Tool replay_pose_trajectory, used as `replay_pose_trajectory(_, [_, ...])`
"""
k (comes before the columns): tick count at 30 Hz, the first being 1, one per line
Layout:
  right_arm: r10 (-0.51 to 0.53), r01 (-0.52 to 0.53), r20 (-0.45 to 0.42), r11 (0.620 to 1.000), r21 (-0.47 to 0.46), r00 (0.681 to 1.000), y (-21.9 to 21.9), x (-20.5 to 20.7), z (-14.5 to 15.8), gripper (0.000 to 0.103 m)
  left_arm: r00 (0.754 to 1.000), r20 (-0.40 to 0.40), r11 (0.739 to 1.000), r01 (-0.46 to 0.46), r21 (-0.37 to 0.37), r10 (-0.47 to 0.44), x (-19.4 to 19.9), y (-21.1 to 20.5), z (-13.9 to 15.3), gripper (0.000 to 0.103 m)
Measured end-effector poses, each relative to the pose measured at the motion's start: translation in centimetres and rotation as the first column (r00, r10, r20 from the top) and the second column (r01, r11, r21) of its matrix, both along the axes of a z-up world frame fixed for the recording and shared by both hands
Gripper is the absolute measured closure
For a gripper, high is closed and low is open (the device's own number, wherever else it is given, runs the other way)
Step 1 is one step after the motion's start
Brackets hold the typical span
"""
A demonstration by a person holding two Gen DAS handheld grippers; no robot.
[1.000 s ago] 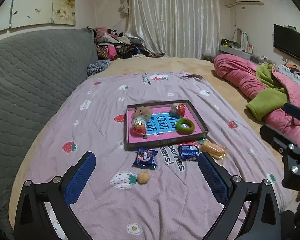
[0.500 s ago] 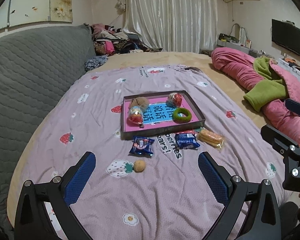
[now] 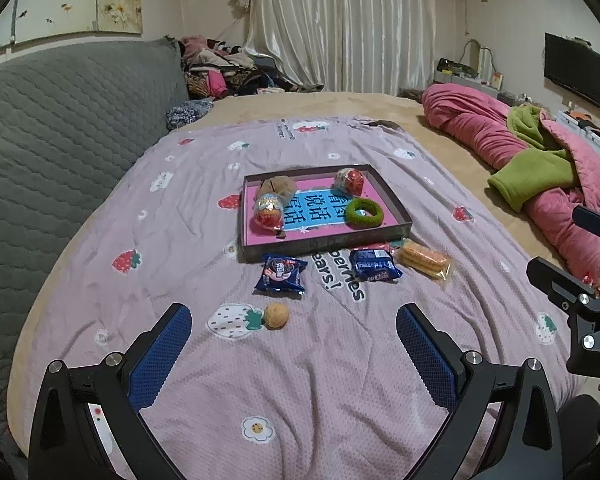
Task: Organize objects
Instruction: 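Move both tools toward the snack packs lying beside the tray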
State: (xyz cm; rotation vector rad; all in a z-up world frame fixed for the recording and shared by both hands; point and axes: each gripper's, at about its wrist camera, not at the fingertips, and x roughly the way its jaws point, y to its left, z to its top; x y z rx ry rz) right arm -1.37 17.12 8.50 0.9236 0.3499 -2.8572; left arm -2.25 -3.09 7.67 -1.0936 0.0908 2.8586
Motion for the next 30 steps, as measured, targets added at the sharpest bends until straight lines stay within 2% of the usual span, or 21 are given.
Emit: replay_pose_trajectory(30, [-0.007,0.007,0.086,1.000,-0.009,0.996,1.0,-2.0,-4.7,0.001,0.996,0.092,1.000,0.014,0.003,-0.014,-2.1,1.1,-5.4,0.001])
